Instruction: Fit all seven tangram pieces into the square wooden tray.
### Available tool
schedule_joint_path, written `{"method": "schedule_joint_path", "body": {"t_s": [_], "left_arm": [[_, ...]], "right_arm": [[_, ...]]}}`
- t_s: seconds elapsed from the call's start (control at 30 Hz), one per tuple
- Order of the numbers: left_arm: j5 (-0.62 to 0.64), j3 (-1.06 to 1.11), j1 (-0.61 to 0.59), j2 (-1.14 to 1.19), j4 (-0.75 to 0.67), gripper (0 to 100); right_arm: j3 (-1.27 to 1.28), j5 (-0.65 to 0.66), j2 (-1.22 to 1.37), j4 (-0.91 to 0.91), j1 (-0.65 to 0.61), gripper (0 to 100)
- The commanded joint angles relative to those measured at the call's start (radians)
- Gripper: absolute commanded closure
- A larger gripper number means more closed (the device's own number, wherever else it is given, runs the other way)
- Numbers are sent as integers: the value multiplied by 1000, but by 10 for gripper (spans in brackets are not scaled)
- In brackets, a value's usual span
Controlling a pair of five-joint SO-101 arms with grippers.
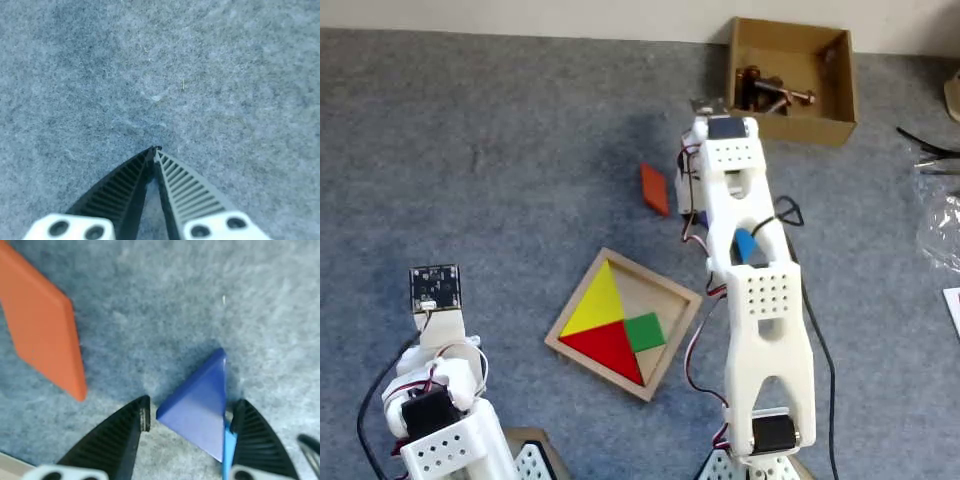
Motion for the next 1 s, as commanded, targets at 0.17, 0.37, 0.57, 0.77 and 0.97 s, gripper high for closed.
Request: {"method": "schedule_joint_path", "body": {"t_s": [0.17, 0.37, 0.57, 0.77, 0.97], "left_arm": [[9, 21, 15, -5, 9, 995], [9, 21, 15, -5, 9, 995], [9, 21, 15, -5, 9, 995], [9, 21, 15, -5, 9, 995], [9, 21, 15, -5, 9, 995]], "right_arm": [[-24, -68, -24, 35, 4, 775], [-18, -72, -25, 42, 4, 775], [-18, -72, -25, 41, 2, 778], [-24, -74, -24, 33, 2, 778], [-21, -170, -24, 2, 2, 778]]}}
